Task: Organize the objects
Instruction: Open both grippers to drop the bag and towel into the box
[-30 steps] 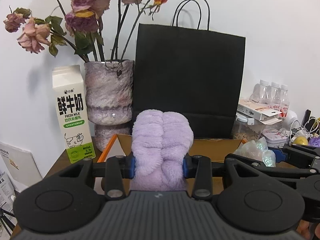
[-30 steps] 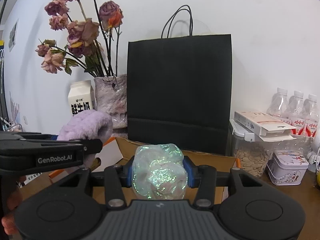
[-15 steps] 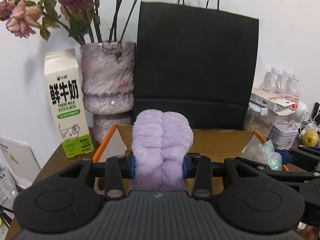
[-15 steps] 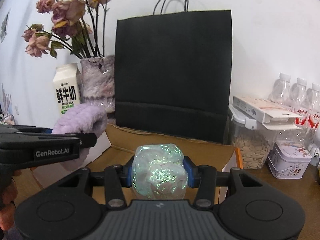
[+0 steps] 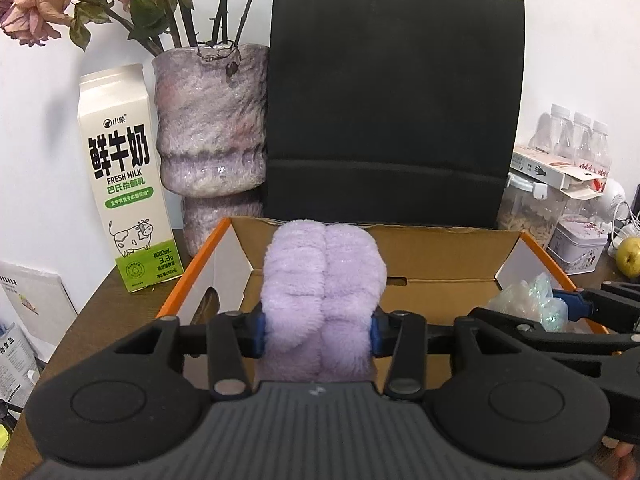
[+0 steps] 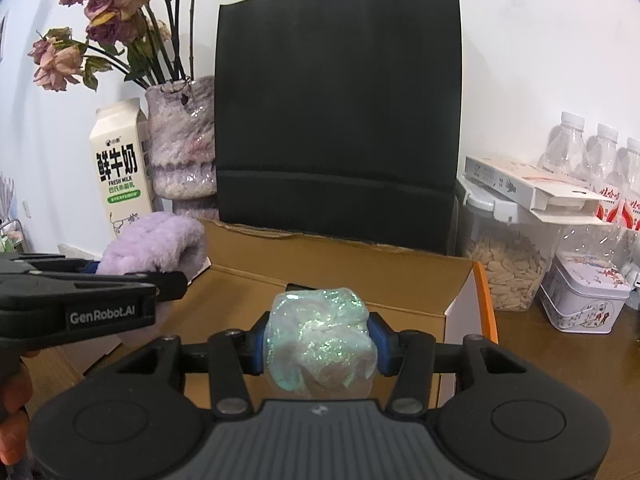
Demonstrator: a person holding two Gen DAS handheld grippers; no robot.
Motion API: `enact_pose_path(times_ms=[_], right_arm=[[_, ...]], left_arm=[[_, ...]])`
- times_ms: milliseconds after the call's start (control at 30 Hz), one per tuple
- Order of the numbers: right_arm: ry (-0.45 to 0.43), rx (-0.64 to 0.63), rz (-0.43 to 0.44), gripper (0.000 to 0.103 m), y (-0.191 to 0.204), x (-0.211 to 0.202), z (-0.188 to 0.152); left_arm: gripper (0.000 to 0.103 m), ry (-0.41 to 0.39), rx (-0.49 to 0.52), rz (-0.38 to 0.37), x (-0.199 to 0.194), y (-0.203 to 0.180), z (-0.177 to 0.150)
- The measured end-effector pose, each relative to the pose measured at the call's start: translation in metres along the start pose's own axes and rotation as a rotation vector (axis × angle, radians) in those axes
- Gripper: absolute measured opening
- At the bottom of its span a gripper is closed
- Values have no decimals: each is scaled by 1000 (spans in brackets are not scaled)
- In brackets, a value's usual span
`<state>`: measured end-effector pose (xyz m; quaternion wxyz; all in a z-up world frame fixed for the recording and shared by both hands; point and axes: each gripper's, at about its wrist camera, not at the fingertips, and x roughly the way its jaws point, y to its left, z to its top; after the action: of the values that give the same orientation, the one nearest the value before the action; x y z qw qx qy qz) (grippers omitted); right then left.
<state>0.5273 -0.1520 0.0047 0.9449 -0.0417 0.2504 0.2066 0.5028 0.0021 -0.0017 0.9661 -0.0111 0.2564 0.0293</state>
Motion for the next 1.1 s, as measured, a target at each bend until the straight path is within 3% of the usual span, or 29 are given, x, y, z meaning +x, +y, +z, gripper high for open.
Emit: enact_pose_path(times_ms=[33, 67, 100, 133, 167, 200, 1100], right_arm=[[3, 2, 0, 51, 0, 1, 0], [7, 4, -3, 55, 0, 1, -1], [11, 8, -7, 65, -1, 1, -1], [16, 10, -11, 83, -1, 2, -2], [25, 14, -15, 93, -2, 3, -2], [34, 16, -19, 103, -2, 4, -3], [6, -7, -20, 103, 8, -15, 2]], left_arm=[[54, -5, 4, 2, -1, 0, 0], [67, -12, 7, 8, -2, -1, 0], [87, -22, 6, 16, -3, -1, 0], [97, -40, 3, 26, -6, -1, 0], [103, -58, -1, 39, -9, -1, 0], [103, -77, -5, 55, -11, -1, 1], [103, -95, -13, 40, -31, 1, 5]])
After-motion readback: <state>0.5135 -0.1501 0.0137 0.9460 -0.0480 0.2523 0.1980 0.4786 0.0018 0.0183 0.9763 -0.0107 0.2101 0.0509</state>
